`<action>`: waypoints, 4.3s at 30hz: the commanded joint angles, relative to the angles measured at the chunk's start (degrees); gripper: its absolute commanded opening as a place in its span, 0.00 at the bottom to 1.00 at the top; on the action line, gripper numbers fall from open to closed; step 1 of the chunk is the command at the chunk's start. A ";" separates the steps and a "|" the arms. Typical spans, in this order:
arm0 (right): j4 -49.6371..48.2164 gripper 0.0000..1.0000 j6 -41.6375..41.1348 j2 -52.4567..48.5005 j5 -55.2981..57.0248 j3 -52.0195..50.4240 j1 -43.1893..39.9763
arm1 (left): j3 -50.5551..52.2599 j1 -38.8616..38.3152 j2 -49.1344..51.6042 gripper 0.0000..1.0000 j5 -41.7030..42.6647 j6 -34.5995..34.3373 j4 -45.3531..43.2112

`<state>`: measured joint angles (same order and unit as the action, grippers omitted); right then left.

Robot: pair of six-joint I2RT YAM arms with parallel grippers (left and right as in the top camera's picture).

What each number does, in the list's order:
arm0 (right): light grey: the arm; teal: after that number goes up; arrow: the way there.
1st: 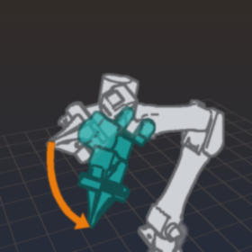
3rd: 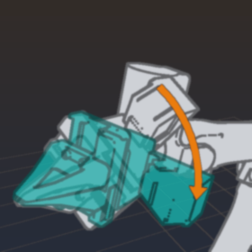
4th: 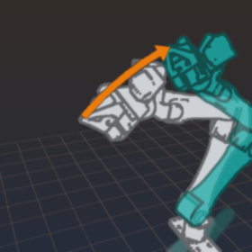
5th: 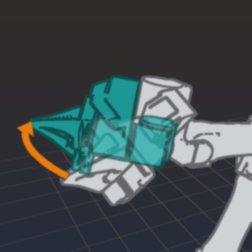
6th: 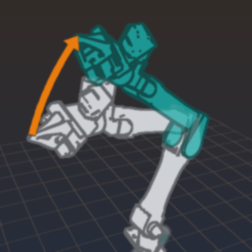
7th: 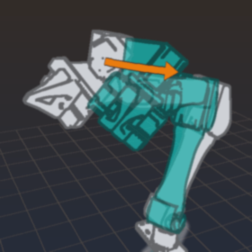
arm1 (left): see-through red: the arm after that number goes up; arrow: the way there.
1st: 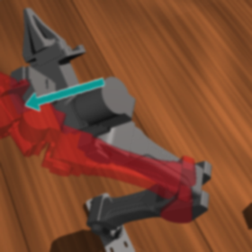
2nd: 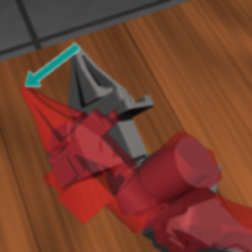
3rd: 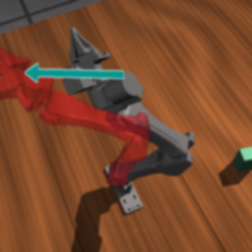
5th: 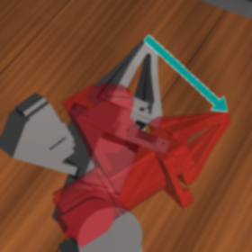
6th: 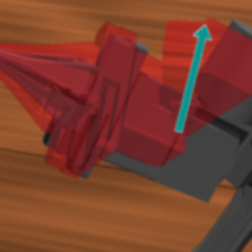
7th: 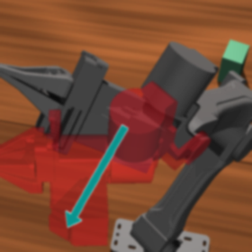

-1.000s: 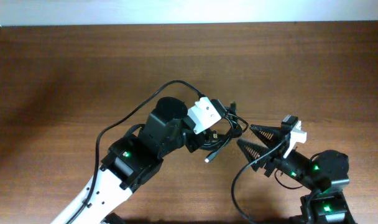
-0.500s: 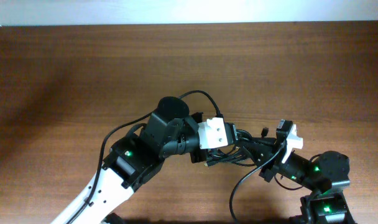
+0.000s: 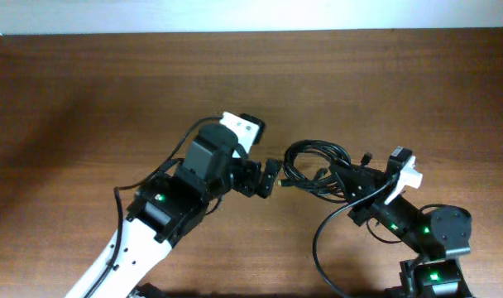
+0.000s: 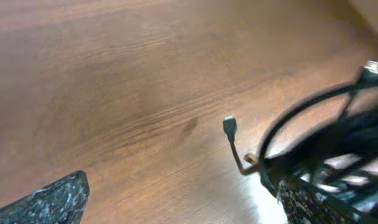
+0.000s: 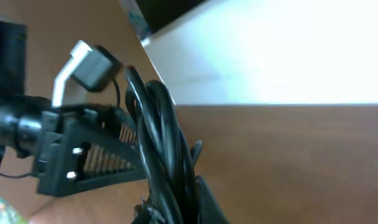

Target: Untangle cables

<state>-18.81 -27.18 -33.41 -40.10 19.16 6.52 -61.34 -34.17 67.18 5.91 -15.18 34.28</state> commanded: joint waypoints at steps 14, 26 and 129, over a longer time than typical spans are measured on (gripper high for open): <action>-2.10 0.04 7.21 -2.60 -3.82 0.52 -0.22 | -0.42 5.95 -4.37 0.95 34.84 12.48 -7.76; -6.05 0.04 6.80 -2.60 -13.33 0.52 -0.17 | -0.42 5.68 2.75 0.46 45.99 16.76 -19.30; 82.53 0.99 45.00 -14.47 -8.46 39.58 -8.04 | -0.42 -0.55 1.57 0.00 43.43 35.52 -18.16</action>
<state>63.88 16.32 -48.38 -43.31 57.63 -1.50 -61.32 -34.98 69.95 49.43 22.44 17.15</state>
